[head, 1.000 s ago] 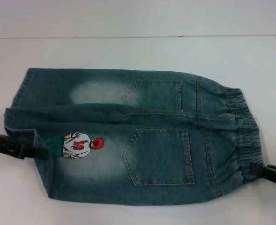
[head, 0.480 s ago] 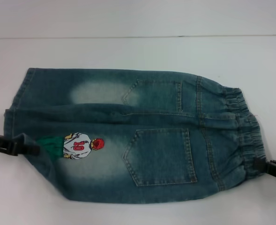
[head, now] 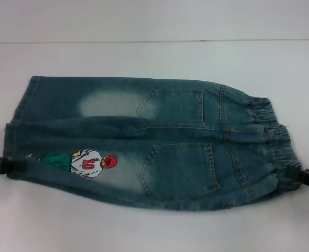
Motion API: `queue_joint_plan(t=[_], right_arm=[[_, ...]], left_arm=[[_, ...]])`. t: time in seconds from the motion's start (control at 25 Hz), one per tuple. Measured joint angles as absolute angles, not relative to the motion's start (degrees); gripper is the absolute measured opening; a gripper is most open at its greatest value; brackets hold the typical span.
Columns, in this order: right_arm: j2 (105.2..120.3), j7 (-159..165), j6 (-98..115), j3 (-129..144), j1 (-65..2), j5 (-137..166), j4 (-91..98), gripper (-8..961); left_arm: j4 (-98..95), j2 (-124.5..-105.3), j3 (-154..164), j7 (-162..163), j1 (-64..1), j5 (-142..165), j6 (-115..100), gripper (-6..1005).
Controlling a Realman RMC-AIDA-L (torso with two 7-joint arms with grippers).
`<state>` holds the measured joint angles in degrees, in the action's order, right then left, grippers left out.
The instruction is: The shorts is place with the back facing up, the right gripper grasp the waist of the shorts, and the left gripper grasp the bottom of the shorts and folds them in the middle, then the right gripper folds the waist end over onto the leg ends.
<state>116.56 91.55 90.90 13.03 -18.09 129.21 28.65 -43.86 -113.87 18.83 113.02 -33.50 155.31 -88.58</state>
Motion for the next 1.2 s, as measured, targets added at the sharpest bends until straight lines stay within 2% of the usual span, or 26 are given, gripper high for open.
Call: queue_joint_plan(t=[0.68, 1.2], right_arm=[[115.96, 90.9, 93.0, 12.3, -18.6, 126.0, 28.8, 63], [115.48, 93.8, 96.3, 12.7, -22.2, 125.9, 31.8, 70]], left_arm=[[-47.7, -111.61, 10.1, 110.4, -31.5, 152.6, -93.7, 64], [-48.6, -111.35, 9.1, 111.2, -31.2, 147.3, -91.2, 64]])
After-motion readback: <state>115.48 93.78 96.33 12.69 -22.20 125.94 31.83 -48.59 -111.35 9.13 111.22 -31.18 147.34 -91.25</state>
